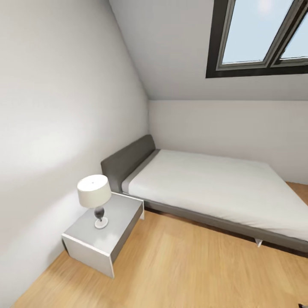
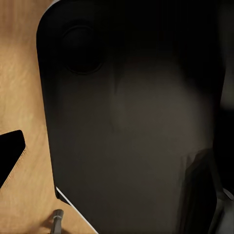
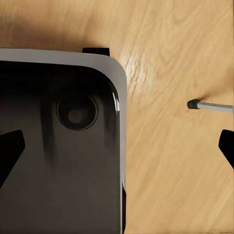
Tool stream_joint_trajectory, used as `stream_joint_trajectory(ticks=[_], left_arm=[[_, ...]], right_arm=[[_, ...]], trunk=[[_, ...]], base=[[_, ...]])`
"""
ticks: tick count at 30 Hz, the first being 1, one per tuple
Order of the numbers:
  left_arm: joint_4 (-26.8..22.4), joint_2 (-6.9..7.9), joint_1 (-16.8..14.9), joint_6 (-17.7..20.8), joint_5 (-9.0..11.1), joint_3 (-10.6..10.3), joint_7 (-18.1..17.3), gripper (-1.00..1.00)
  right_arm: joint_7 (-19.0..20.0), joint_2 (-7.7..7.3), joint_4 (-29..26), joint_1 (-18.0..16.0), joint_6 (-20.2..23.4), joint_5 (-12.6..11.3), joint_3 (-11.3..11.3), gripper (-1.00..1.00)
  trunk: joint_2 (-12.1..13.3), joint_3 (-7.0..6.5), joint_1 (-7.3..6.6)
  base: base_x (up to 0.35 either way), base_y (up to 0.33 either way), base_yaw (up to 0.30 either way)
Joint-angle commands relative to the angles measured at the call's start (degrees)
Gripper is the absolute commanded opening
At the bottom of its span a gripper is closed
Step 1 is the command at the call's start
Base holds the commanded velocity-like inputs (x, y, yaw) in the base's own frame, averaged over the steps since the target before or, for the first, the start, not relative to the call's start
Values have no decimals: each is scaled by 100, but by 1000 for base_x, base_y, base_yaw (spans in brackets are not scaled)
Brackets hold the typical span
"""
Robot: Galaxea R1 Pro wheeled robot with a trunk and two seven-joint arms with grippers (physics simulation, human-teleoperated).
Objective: Attach the digital camera to the camera tripod in the bedroom.
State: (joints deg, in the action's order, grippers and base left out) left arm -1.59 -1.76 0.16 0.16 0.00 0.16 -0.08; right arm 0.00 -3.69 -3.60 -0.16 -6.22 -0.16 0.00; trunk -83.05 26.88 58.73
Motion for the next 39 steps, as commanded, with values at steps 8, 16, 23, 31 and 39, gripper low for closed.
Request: stream_joint_trajectory(ticks=[8, 16, 23, 31, 39], left_arm=[[-8, 0, 0, 2, 0, 2, -1, 100], [-8, 0, -1, 2, 0, 2, -1, 100], [-8, 0, 1, 2, 0, 2, -1, 100], [-8, 0, 2, 2, 0, 2, -1, 100], [-8, 0, -2, 2, 0, 2, -1, 100]], right_arm=[[0, 0, 0, -1, -15, -2, 0, 100], [0, 0, 0, -1, -19, -2, 0, 100], [0, 0, 0, -1, -26, -2, 0, 100], [0, 0, 0, -1, -28, -2, 0, 100], [0, 0, 0, -1, -28, -2, 0, 100]], trunk=[[-3, 5, 0], [-3, 5, 0], [-3, 5, 0], [-3, 5, 0], [-3, 5, 0]], base=[[0, 0, -300], [0, 0, -300], [0, 0, -300], [0, 0, -300], [0, 0, -300]])
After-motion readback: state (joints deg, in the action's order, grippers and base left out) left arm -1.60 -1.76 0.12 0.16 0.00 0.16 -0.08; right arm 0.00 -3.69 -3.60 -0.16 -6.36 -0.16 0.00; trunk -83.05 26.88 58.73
